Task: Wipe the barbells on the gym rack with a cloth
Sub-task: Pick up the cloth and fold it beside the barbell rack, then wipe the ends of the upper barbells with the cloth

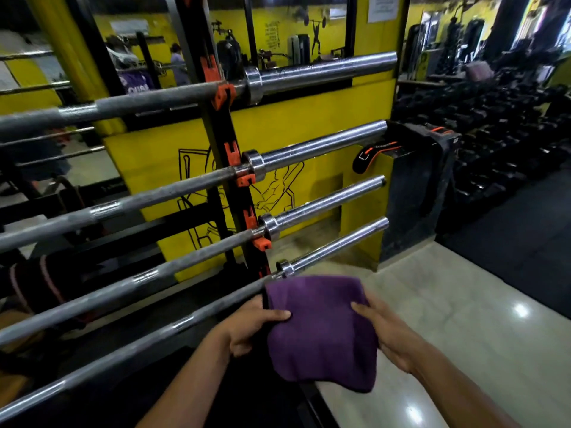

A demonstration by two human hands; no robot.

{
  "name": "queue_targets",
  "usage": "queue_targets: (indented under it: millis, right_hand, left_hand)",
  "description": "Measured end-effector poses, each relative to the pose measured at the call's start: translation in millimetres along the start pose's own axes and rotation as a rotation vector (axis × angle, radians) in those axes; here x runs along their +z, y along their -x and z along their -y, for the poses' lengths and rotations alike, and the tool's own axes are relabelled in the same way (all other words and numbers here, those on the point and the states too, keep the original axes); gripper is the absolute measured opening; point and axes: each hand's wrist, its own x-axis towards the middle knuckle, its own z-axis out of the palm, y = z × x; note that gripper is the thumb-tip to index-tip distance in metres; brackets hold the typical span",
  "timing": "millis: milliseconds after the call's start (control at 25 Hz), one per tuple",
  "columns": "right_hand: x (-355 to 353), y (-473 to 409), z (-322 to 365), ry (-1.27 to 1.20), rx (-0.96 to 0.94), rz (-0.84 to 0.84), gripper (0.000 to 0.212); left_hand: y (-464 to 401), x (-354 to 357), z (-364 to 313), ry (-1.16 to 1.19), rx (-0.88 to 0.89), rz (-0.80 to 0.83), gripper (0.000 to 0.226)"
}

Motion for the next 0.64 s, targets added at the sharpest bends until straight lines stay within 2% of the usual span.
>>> queue_targets:
  millis: [80, 160, 240, 320, 480, 600, 640]
  right_hand:
    - [7, -7, 40, -0.014, -0.189, -0.024, 0.042]
    - [15, -11, 75, -0.024, -0.28, -0.098, 0.046]
    - [18, -16, 96, -0.001, -0.343, -0.121, 0.041]
    - [22, -19, 108, 0.078, -0.401, -0.076, 0.04]
    - [27, -23, 122, 0.123, -0.404, -0.101, 0.051]
    - [30, -21, 122, 0.116, -0.314, -0.098, 0.023]
    - [33, -20, 118, 0.106, -0.234, -0.105, 0.028]
  left_hand:
    - [5, 0, -41, -0.124, 0.186, -0.069, 0.034]
    - [20, 4, -78, -0.225, 0.344, -0.085, 0.024]
    - [30, 9, -102, -0.314, 0.436, -0.054, 0.024]
    - [30, 6, -112, -0.306, 0.498, -0.001, 0.021]
    - [24, 0, -117, -0.296, 0.491, -0.091, 0.034]
    - [21, 9, -111, -0.197, 0.388, -0.095, 0.027]
    - [21, 12, -109, -0.147, 0.353, -0.092, 0.026]
